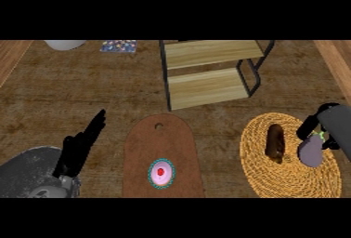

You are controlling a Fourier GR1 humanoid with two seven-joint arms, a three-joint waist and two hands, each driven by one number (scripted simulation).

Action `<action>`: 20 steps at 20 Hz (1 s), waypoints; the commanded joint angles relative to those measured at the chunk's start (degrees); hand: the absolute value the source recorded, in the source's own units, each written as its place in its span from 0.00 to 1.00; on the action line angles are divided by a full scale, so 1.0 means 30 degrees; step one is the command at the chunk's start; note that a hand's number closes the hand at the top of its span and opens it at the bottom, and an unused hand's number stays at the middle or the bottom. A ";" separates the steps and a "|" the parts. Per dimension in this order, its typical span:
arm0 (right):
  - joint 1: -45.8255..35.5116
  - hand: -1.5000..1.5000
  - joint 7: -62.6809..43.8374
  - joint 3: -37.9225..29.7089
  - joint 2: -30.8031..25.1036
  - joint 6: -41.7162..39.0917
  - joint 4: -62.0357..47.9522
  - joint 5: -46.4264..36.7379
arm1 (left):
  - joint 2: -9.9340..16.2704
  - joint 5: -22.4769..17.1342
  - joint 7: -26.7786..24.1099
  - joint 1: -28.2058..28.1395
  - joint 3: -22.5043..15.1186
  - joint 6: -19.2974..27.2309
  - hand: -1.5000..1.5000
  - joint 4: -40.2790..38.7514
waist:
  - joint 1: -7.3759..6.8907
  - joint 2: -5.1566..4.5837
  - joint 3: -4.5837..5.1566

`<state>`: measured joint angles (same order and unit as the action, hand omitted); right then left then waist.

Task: Pick the eggplant from the placemat and place it in the tiered shelf

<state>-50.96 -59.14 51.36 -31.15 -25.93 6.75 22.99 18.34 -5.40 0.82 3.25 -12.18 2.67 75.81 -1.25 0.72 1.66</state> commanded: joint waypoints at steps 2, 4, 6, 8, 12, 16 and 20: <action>-0.0436 1.00 -0.2192 0.0194 0.0815 0.0277 -0.0837 -0.0834 | -0.0494 0.0497 0.0627 -0.0446 -0.0409 0.0516 0.50 0.0848 | 0.0093 -0.0245 -0.0554; -0.1121 1.00 0.0811 0.0835 0.0532 0.1241 0.0957 -0.1855 | 0.0185 0.0132 0.0744 -0.0209 0.0273 -0.0056 0.50 0.0754 | 0.0372 -0.0146 -0.0538; -0.1881 1.00 0.5339 0.2056 0.0663 0.3542 0.3435 -0.3112 | -0.0305 0.0200 0.0895 -0.0456 -0.0002 0.0484 0.50 0.0612 | 0.0827 0.0397 -0.0526; -0.4086 1.00 0.7477 0.2247 0.1212 0.4903 0.5473 -0.3756 | -0.0178 0.0089 0.0662 -0.0871 0.0067 0.0260 0.50 0.0082 | 0.0636 0.0964 -0.0475; -0.5493 1.00 1.0230 0.2371 0.1150 0.8537 0.8464 -0.5135 | 0.0139 0.0006 0.0570 -0.1361 0.0466 0.0388 0.50 0.0043 | 0.1546 0.1148 -0.0516; -0.5707 1.00 1.0681 0.2592 -0.0752 1.1195 1.1011 -0.6571 | -0.0216 -0.0128 0.0595 -0.2104 0.0604 0.0904 0.50 0.0408 | 0.2590 0.1275 -0.0523; -0.6321 1.00 1.0538 0.0652 -0.2052 1.3845 1.3989 -0.6035 | 0.0161 -0.0149 0.0361 -0.2373 0.0769 0.0689 0.50 0.0726 | 0.2675 0.1051 -0.0571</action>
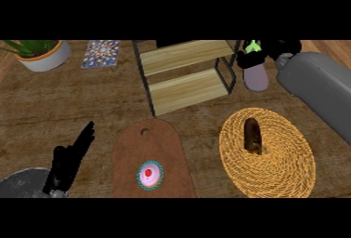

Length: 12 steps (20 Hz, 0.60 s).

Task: Pick the eggplant from the placemat and place it in the tiered shelf

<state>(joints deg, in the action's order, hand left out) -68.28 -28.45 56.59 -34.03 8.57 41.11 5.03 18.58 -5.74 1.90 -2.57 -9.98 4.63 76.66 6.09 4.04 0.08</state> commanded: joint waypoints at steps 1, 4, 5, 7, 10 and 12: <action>-0.0848 1.00 0.0297 -0.1974 -0.1873 0.2940 0.2972 0.0329 | 0.0132 -0.0129 -0.0135 -0.0072 0.0396 0.0133 0.50 0.0152 | 0.0397 -0.0157 -0.0041; -0.0377 1.00 -0.0734 -0.2547 -0.3213 0.3914 0.5816 0.0280 | -0.0135 0.0023 -0.0175 -0.0542 0.0194 0.0403 0.50 0.0498 | 0.0243 -0.0335 -0.0033; 0.0162 1.00 -0.1078 -0.2591 -0.3647 0.4335 0.6909 0.0166 | -0.0004 0.0122 -0.0164 -0.0549 0.0104 0.0330 0.50 0.0916 | 0.0049 -0.0437 -0.0041; 0.0580 1.00 -0.2148 -0.2889 -0.5130 0.4367 0.8897 -0.0003 | 0.0060 -0.0081 0.0723 0.0276 0.0163 0.0112 0.50 0.1278 | -0.0255 -0.0661 -0.0037; 0.0842 1.00 -0.4468 -0.3386 -0.6869 0.4303 1.1548 -0.0547 | 0.0468 0.0082 -0.0622 -0.0402 0.0183 -0.0639 0.50 0.0776 | -0.0912 -0.0914 -0.0007; 0.0916 1.00 -0.5719 -0.3975 -0.7430 0.4195 1.2579 -0.1067 | 0.0379 -0.0276 -0.0251 -0.0009 0.0173 -0.1133 0.50 0.1315 | -0.1352 -0.1060 -0.0010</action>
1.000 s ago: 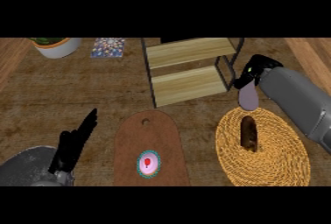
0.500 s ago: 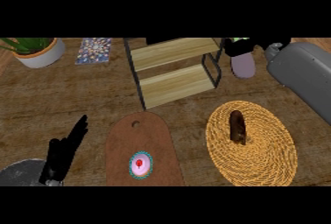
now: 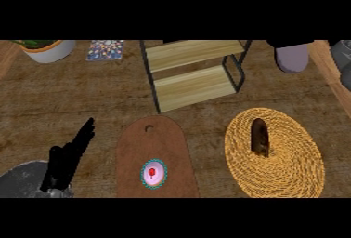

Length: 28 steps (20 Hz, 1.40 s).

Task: Pick the eggplant from the placemat and place it in the tiered shelf

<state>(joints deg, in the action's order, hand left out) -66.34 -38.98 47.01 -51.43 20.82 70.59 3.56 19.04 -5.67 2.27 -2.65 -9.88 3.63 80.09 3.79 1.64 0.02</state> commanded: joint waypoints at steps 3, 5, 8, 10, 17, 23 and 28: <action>0.0140 1.00 -0.3340 -0.1289 -0.0740 0.0017 0.2111 -0.2448 | -0.0083 0.0318 -0.0064 0.0630 -0.0170 -0.0714 0.50 -0.0053 | -0.1099 -0.0444 0.0006; -0.0067 1.00 -0.3299 -0.2197 0.0189 -0.0430 0.0848 -0.2826 | -0.0628 0.0624 -0.0402 0.1401 -0.0143 -0.0532 0.50 -0.1049 | -0.1255 -0.0524 0.0009; -0.1613 1.00 -0.1903 -0.3072 0.1831 -0.1942 -0.2689 -0.2919 | -0.1397 0.1145 -0.0549 0.1506 -0.0695 -0.0186 0.50 -0.1340 | -0.1606 -0.0642 0.0014; -0.1490 1.00 -0.0361 -0.3224 0.2130 -0.2248 -0.3902 -0.3873 | -0.1366 0.1379 -0.0586 0.1995 -0.0458 -0.0104 0.50 -0.1620 | -0.1581 -0.0646 0.0010; -0.3245 1.00 0.2120 -0.3591 0.5810 -0.3343 -0.9183 -0.5162 | -0.1445 0.1403 -0.0349 0.1617 -0.0588 -0.0590 0.50 -0.1131 | -0.2031 -0.0748 0.0013; -0.3672 1.00 0.4407 -0.4476 0.8697 -0.2481 -1.4015 -0.5834 | -0.1467 0.1584 0.0530 0.1802 -0.0659 -0.0593 0.50 -0.0080 | -0.2344 -0.0843 -0.0006; -0.3583 1.00 0.6393 -0.7188 0.9581 -0.3191 -1.4854 -0.3222 | -0.1565 0.1664 0.0804 0.2734 -0.0463 -0.0675 0.50 -0.0738 | -0.2199 -0.0896 -0.0036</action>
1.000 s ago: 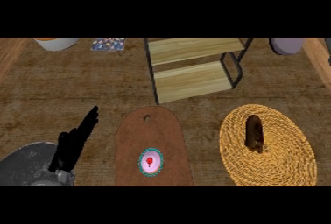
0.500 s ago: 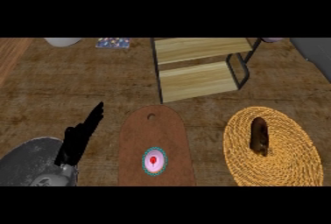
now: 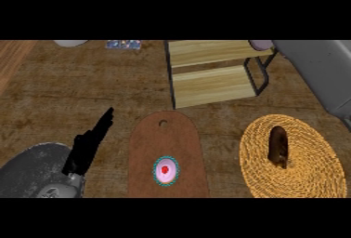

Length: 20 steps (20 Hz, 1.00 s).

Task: Pick the eggplant from the placemat and place it in the tiered shelf

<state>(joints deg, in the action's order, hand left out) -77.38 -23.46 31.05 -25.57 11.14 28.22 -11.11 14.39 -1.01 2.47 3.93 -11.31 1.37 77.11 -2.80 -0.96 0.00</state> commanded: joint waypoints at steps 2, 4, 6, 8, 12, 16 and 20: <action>0.0519 0.00 0.0248 -0.4509 0.1810 0.0522 -0.0750 0.4503 | 0.0360 -0.0368 -0.0081 0.0055 0.0168 -0.0675 0.50 0.0295 | -0.0420 -0.0196 -0.0069; 0.0715 0.00 0.0701 -0.5913 0.2316 0.0539 -0.0677 0.5883 | 0.0271 -0.0303 0.0210 0.0493 0.0380 -0.0405 0.50 0.0038 | -0.0068 -0.0093 -0.0056; 0.1328 0.00 0.2138 -0.7110 0.2652 0.1146 -0.1104 0.6800 | 0.0395 -0.0319 -0.0370 -0.0319 0.0181 -0.0789 0.50 0.0019 | -0.0362 -0.0201 -0.0053; 0.0955 0.00 0.3118 -0.8172 0.2505 0.1684 -0.1175 0.7382 | -0.0093 0.0049 -0.0306 -0.0224 0.0061 -0.0087 0.50 0.0156 | -0.0130 -0.0077 -0.0035; 0.1259 0.00 0.6482 -0.9583 0.2194 0.2620 -0.1909 0.7822 | -0.0067 0.0225 0.0299 0.0164 -0.0016 -0.0128 0.50 0.0328 | -0.0179 -0.0153 -0.0033; 0.0682 0.00 0.7264 -1.0510 0.2102 0.6215 -0.1719 0.7729 | 0.0342 -0.0144 -0.0253 0.0074 0.0633 -0.0624 0.50 -0.0378 | 0.0266 0.0046 0.0000; 0.0944 0.00 0.7837 -1.1627 0.0756 0.8403 -0.1593 0.7978 | 0.0165 -0.0111 -0.0591 -0.0942 0.0689 -0.0282 0.50 0.0017 | 0.0531 0.0216 0.0003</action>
<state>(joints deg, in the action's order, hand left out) -75.07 -2.59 -1.19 -22.09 29.24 23.03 12.43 14.87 -1.28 1.82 2.36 -10.08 0.16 77.67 -2.11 -0.74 -0.03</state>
